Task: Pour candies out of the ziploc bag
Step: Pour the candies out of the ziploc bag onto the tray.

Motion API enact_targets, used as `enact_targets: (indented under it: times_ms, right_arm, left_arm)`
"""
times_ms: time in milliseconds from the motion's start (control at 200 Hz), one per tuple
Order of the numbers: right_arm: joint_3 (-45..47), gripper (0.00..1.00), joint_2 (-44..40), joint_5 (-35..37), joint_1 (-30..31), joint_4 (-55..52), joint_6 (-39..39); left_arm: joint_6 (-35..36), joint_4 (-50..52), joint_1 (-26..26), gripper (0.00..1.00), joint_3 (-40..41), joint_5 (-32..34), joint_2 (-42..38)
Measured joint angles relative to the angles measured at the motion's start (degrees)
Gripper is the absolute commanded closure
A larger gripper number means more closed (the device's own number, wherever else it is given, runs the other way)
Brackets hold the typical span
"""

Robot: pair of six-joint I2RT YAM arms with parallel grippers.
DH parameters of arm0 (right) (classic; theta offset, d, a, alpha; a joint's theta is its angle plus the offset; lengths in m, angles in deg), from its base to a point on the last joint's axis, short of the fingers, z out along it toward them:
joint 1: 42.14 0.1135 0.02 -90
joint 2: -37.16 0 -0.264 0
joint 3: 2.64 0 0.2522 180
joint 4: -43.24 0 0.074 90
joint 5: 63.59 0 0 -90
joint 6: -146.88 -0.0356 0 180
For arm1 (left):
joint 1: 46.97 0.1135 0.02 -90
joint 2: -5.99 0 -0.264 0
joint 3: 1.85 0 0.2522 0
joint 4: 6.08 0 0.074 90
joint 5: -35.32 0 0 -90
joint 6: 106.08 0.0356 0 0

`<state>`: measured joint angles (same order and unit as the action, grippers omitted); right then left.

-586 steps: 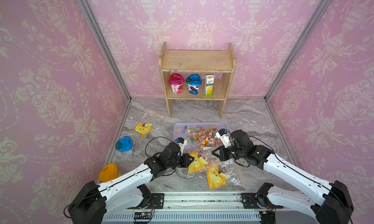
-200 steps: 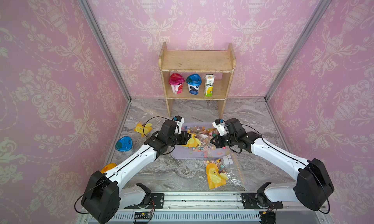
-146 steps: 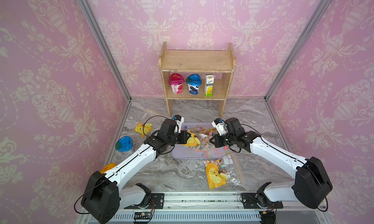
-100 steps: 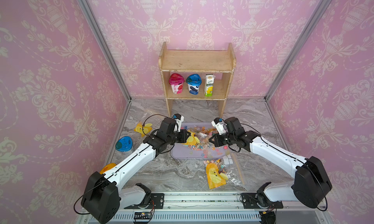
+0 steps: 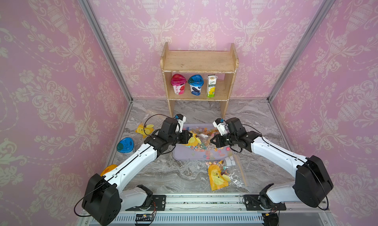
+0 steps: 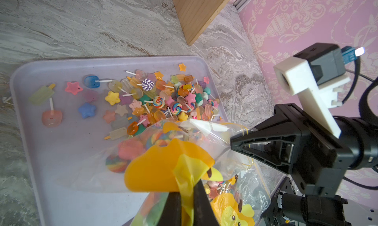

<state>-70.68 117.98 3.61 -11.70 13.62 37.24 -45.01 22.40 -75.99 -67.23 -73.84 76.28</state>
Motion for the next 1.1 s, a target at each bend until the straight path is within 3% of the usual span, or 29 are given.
enact_targets:
  times_ms: [1101]
  right_arm:
    - [-2.4, 1.00, 4.0, -3.0, 0.0, 2.4, -1.4]
  left_arm:
    - [2.7, 4.9, 0.5, 1.00, -2.3, 1.3, -2.8]
